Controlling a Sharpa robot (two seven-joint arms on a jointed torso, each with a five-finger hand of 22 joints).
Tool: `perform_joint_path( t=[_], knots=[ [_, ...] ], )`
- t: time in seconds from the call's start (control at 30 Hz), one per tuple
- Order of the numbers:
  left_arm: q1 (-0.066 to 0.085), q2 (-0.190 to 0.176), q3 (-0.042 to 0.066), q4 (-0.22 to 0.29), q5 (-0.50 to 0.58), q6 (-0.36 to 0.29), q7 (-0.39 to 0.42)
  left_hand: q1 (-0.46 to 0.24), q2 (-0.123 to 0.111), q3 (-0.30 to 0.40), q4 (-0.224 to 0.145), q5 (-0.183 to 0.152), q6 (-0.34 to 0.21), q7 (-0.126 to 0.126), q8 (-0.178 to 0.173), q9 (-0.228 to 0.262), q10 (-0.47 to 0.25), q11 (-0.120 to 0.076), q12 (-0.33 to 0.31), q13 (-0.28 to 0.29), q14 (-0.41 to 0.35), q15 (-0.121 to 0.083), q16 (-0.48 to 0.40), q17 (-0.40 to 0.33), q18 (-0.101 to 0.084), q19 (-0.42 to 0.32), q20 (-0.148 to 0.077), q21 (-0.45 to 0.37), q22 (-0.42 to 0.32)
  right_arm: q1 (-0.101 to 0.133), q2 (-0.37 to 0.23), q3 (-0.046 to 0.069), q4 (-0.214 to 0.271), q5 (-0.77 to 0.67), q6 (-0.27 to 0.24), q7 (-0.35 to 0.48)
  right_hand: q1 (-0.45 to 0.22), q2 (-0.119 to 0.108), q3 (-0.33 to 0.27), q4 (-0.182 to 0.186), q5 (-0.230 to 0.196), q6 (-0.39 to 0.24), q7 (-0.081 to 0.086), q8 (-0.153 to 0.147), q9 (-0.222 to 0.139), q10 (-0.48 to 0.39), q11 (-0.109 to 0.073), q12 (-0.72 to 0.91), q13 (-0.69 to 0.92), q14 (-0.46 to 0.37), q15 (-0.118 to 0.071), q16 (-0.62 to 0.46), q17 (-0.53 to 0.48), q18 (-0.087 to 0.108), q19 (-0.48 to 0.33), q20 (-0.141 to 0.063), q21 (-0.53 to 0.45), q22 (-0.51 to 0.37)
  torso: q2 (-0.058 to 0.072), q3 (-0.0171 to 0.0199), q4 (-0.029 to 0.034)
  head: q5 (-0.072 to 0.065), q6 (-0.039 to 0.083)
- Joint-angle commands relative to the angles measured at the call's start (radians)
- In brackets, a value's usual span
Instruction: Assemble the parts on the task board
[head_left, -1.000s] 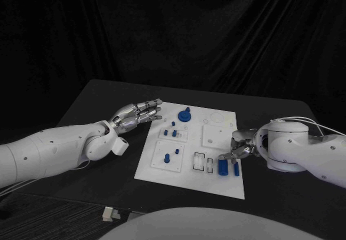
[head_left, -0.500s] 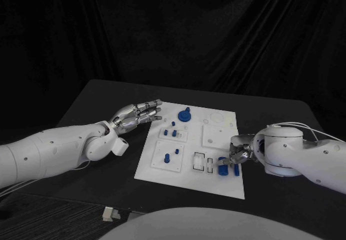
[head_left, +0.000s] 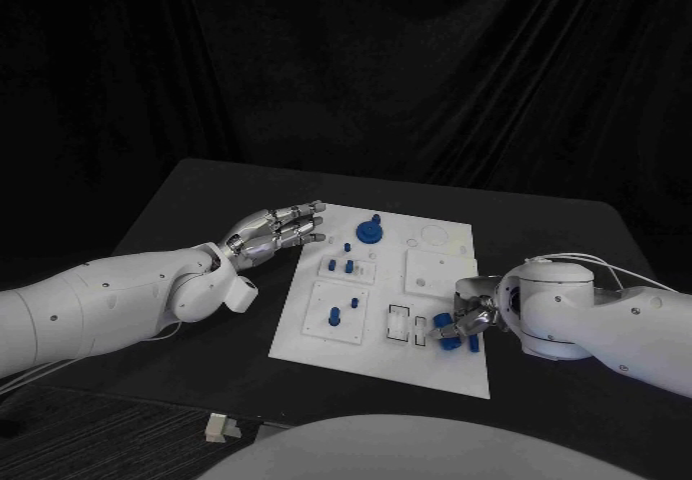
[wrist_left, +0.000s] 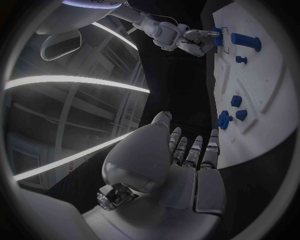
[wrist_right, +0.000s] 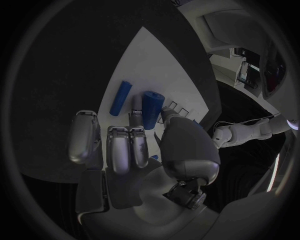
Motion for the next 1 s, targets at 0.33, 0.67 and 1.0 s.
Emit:
perform_joint_path(
  t=[0.33, 0.67, 1.0],
  knots=[
    [-0.005, 0.003, 0.001, -0.002, 0.005, 0.014, 0.007, 0.006, 0.004, 0.008, -0.001, 0.004, -0.003, 0.005, 0.001, 0.000, 0.001, 0.004, 0.002, 0.001, 0.003, 0.005, 0.004, 0.000, -0.007, 0.003, 0.000, 0.002, -0.002, -0.006, -0.004, 0.000, -0.008, 0.134, -0.147, -0.004, 0.103, 0.007, 0.096, -0.098, 0.376, -0.038, -0.012, 0.036, 0.117, 0.105, -0.006, 0.004, 0.263, 0.076, -0.007, -0.050, 0.114, 0.031, -0.019, -0.007, -0.087, 0.135, 0.000, -0.0001, -0.0001, 0.004, 0.000],
    [-0.007, 0.003, 0.001, -0.003, 0.005, 0.014, 0.004, 0.006, 0.004, 0.008, -0.001, 0.004, -0.003, 0.005, 0.001, 0.000, 0.001, 0.004, 0.002, 0.001, 0.003, 0.005, 0.004, 0.000, -0.007, 0.003, 0.000, 0.002, -0.002, -0.003, -0.029, 0.000, 0.012, 0.300, -0.255, -0.004, 0.087, 0.004, 0.160, -0.129, 0.490, -0.063, -0.013, 0.059, 0.193, 0.105, -0.008, 0.004, 0.263, 0.074, -0.009, -0.060, 0.092, 0.035, -0.020, -0.010, -0.117, 0.127, 0.000, -0.0001, 0.0003, 0.006, 0.000],
    [-0.008, 0.004, 0.001, -0.004, 0.005, 0.015, 0.003, 0.006, 0.004, 0.010, -0.002, 0.005, -0.002, 0.005, 0.001, 0.000, 0.000, 0.005, 0.003, 0.001, 0.003, 0.005, 0.004, 0.000, -0.007, 0.003, 0.000, 0.002, -0.003, 0.020, -0.048, 0.000, 0.058, 0.551, -0.344, 0.001, 0.056, 0.012, 0.176, -0.124, 0.471, -0.068, -0.012, 0.063, 0.215, 0.105, -0.008, 0.004, 0.263, 0.074, -0.009, -0.060, 0.090, 0.035, -0.017, -0.009, -0.120, 0.128, 0.000, 0.0002, -0.0005, 0.006, 0.000]
  ],
)
